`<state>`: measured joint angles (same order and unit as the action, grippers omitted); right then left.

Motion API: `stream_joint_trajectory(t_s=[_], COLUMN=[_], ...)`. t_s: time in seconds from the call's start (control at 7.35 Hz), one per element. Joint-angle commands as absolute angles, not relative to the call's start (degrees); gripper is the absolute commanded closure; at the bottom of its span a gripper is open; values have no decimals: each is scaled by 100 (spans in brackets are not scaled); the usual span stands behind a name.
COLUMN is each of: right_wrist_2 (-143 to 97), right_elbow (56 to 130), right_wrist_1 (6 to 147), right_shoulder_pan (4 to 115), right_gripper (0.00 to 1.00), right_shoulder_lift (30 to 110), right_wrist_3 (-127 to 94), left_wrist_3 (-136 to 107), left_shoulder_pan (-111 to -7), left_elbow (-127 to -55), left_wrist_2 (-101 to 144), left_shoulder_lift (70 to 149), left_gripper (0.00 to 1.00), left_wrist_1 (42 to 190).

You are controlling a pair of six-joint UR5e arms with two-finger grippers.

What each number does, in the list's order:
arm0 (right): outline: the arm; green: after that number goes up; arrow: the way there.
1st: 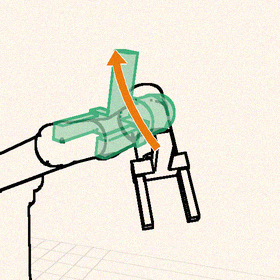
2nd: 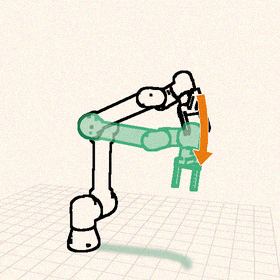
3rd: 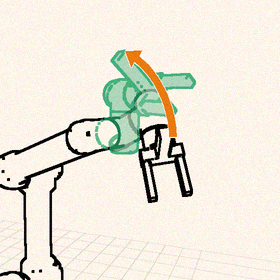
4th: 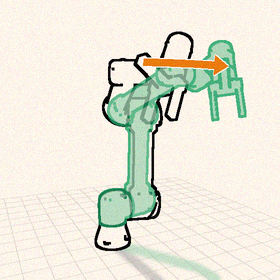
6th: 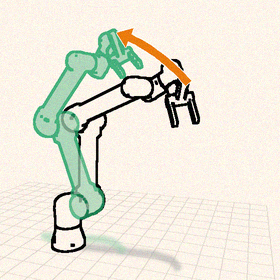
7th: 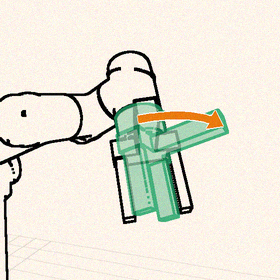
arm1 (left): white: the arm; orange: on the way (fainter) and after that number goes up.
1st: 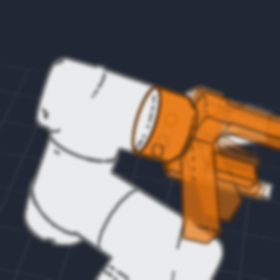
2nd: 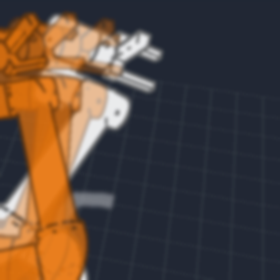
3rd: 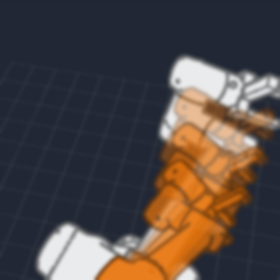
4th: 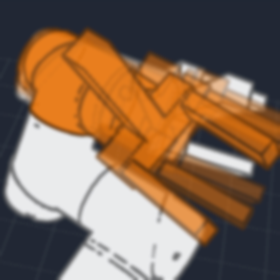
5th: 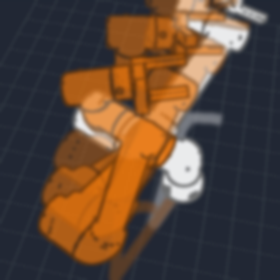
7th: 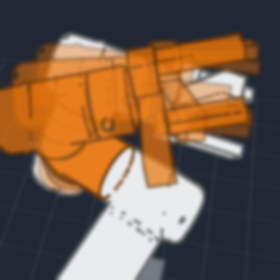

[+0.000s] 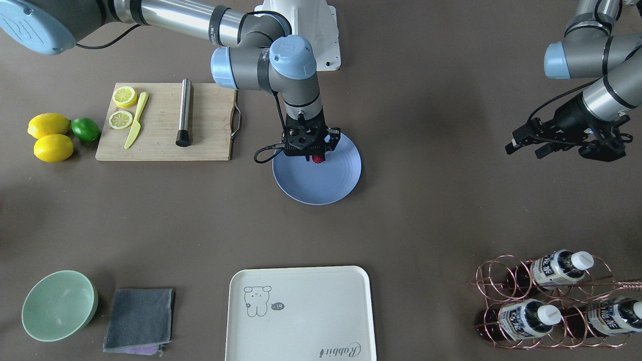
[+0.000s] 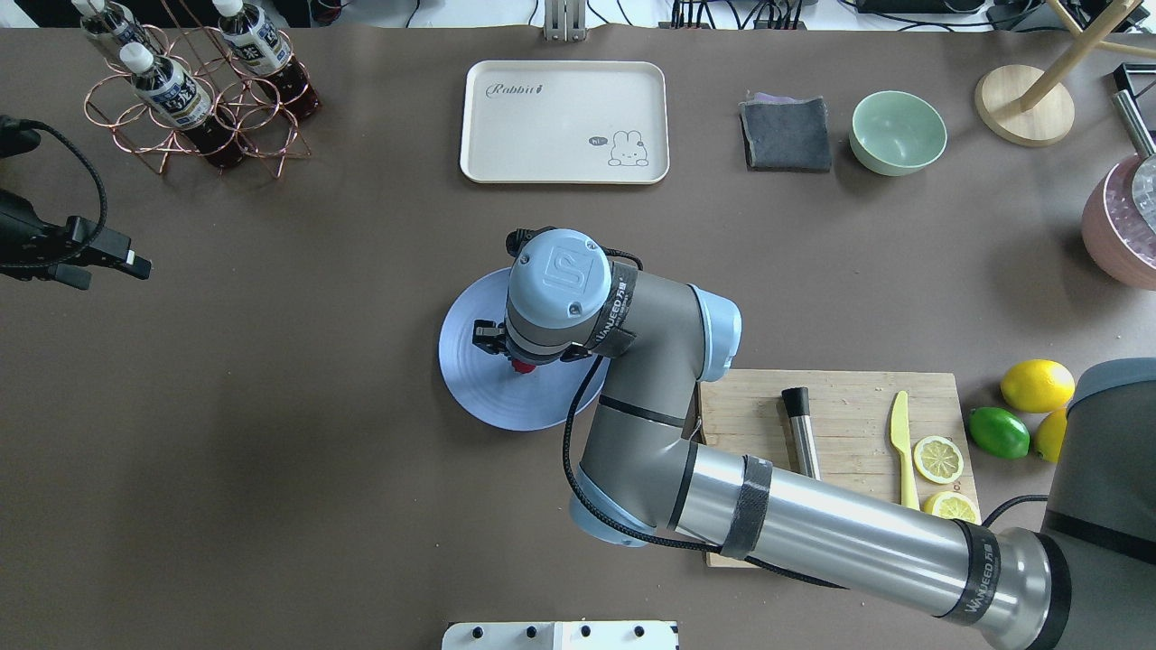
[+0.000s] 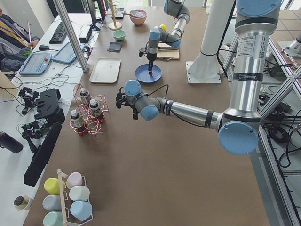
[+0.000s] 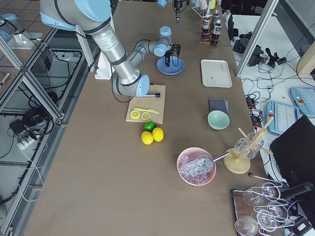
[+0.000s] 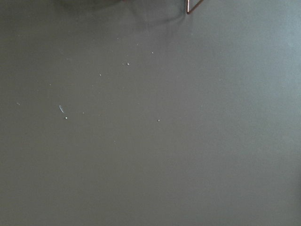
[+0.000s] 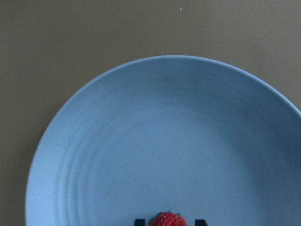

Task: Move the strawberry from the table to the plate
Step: 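Lower the strawberry onto the plate and open the right gripper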

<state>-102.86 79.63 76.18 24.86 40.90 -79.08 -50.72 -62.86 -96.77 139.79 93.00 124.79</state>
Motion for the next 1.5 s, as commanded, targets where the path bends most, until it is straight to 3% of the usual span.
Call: stream_joint_trajectory(t_s=[0.0, 0.27, 0.54, 0.95, 1.36], right_wrist_2=[-10466, -11771, -12477, -13656, -13694], right_elbow=[8093, 8986, 9517, 9598, 9606], right_wrist_1=[7664, 7908, 8445, 8875, 10558], right_shoulder_pan=[2679, 3799, 4811, 6674, 8300], right_gripper=[0, 0, 0, 0, 0], right_shoulder_lift=[4087, 4759, 5620, 6720, 7425], right_wrist_3=[-7875, -7274, -5326, -2533, 649], left_wrist_3=[-5071, -4976, -4091, -962, 885], left_shoulder_pan=[-6293, -6406, -6793, -7958, -9024], left_elbow=[-9685, -9694, -9738, -9747, -9817], left_wrist_2=[13992, 13940, 13913, 13861, 13852], left_shoulder_lift=[9308, 9308, 9212, 9272, 9693], left_gripper=[3, 3, 3, 3, 3], left_wrist_1=[12472, 12254, 11755, 9738, 7712])
